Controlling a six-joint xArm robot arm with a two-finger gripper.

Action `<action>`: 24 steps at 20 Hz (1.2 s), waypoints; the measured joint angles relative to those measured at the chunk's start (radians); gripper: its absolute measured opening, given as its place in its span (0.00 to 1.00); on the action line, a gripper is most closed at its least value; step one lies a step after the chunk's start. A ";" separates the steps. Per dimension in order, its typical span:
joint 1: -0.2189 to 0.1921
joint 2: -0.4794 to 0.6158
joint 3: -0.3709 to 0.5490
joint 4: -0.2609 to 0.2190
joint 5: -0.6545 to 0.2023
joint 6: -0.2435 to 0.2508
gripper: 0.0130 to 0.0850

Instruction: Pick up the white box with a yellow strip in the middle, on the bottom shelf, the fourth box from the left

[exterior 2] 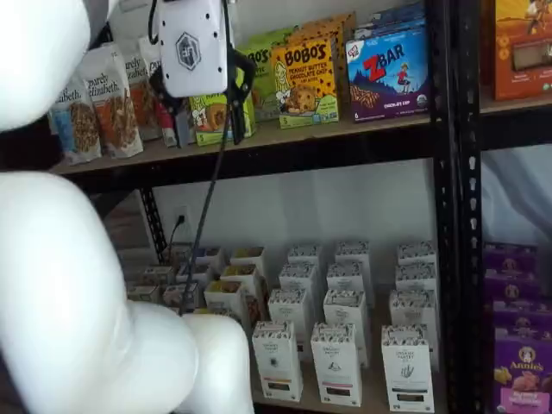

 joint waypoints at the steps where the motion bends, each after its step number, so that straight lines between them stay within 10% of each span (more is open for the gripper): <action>1: 0.008 -0.001 0.006 -0.005 -0.006 0.005 1.00; 24: 0.201 -0.061 0.309 -0.030 -0.304 0.175 1.00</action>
